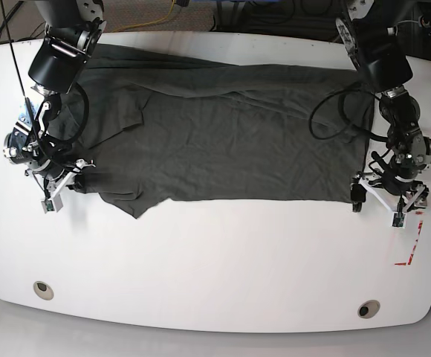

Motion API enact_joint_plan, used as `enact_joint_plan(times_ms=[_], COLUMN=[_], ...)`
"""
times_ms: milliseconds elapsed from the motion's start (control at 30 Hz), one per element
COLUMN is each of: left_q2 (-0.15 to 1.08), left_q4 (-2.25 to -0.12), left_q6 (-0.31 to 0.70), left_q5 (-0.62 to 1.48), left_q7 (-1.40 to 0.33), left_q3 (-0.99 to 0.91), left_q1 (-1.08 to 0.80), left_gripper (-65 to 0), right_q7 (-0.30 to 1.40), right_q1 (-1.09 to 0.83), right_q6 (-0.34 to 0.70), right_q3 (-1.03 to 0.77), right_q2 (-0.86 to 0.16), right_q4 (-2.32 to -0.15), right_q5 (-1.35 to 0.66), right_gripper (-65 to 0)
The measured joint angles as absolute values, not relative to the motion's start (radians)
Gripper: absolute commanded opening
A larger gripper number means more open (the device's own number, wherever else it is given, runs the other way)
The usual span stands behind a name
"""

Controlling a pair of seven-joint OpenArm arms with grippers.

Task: Layout the t-shirt on the table in an organized manner, then fold the t-shirt properly
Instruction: 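Adjust both grippers' grip on the hem-side edge corners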

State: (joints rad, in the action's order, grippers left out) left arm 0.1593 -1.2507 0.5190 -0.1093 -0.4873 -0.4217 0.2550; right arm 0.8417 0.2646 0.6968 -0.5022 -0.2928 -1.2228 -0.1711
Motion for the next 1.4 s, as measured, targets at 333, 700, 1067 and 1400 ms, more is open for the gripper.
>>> enact_joint_plan(times_ms=[333, 700, 1067, 1400], left_q2=[0.154, 0.153, 0.154, 0.154], left_q4=[-1.074, -1.064, -0.999, -0.999], left_q6=[0.613, 0.656, 0.693, 0.694], left_q5=[-0.111, -0.11, -0.105, -0.099], left_q7=[-0.498, -0.501, -0.486, -0.471], left_q3=[-0.421, -0.418, -0.419, -0.419], left_q1=[0.317, 0.328, 0.328, 0.315], left_gripper=[0.0, 0.0, 0.0, 0.0], right_q7=[0.839, 0.839, 0.839, 0.839], right_q1=[0.265, 0.265, 0.265, 0.265], right_q6=[0.696, 0.697, 0.697, 0.697], right_q3=[-0.503, -0.5, -0.5, -0.5], right_q2=[-0.292, -0.291, -0.291, -0.291], right_q4=[-1.222, -1.222, -1.222, -1.222], right_q5=[-0.17, -0.171, -0.171, -0.171], right_gripper=[-62.5, -62.5, -62.5, -62.5])
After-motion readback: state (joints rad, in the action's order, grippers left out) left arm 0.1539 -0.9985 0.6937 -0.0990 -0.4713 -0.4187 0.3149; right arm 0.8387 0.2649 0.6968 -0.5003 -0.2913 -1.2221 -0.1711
